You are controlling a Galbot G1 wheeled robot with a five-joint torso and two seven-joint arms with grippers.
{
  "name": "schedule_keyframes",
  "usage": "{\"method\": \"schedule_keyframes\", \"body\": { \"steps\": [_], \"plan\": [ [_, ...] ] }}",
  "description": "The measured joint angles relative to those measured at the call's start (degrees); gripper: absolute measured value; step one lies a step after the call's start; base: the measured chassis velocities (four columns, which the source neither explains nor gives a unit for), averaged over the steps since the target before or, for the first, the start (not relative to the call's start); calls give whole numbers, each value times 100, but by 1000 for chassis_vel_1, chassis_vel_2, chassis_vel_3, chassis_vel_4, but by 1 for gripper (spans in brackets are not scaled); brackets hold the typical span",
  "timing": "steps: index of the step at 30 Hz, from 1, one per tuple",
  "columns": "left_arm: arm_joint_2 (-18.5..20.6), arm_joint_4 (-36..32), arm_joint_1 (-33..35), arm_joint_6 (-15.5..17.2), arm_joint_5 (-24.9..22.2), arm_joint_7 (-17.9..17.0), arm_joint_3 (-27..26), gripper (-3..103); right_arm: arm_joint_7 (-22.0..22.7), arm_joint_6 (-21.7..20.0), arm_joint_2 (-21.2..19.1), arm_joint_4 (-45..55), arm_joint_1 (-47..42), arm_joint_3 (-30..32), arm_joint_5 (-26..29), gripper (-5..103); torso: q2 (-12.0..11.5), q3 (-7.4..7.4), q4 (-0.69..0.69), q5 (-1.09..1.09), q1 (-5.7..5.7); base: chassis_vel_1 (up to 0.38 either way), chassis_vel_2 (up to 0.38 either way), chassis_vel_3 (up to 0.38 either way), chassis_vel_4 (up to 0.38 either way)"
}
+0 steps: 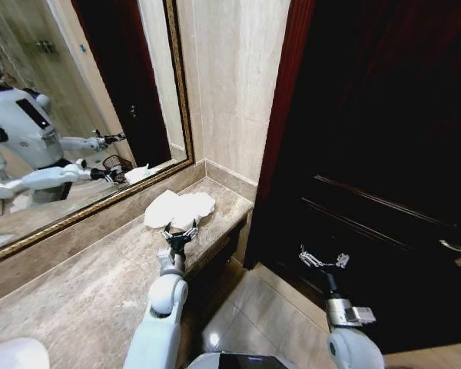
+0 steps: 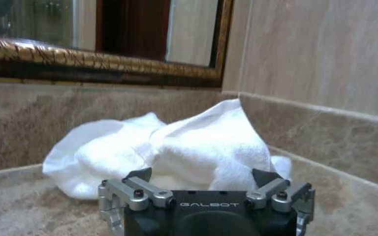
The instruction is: Discard the used towel into the hamper.
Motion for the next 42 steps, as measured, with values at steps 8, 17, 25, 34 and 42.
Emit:
{"method": "schedule_keyframes", "body": {
  "steps": [8, 17, 25, 34, 42],
  "plan": [
    [134, 395, -168, -311, -73, -28, 29, 88, 1, 31, 18, -46, 5, -8, -39, 100, 0, 0, 1, 0, 0, 0, 0, 0, 0],
    [187, 416, -127, -526, -86, 237, -17, 65, 1, 77, 29, -59, 9, -12, -49, 100, 0, 0, 1, 0, 0, 0, 0, 0, 0],
    [169, 352, -60, -602, -57, 243, -28, 41, -1, 110, 58, -81, 24, -16, -69, 100, 0, 0, 1, 0, 0, 0, 0, 0, 0],
    [168, 327, -24, -701, -56, 364, -42, 18, 6, 110, 71, -88, 79, -25, -69, 100, 0, 0, 1, 0, 0, 0, 0, 0, 0],
    [156, 331, -12, -812, -47, 437, -42, 2, 28, 100, 54, -91, 99, -6, -56, 100, 0, 0, 1, 0, 1, 0, 0, 0, 0]
  ]
}}
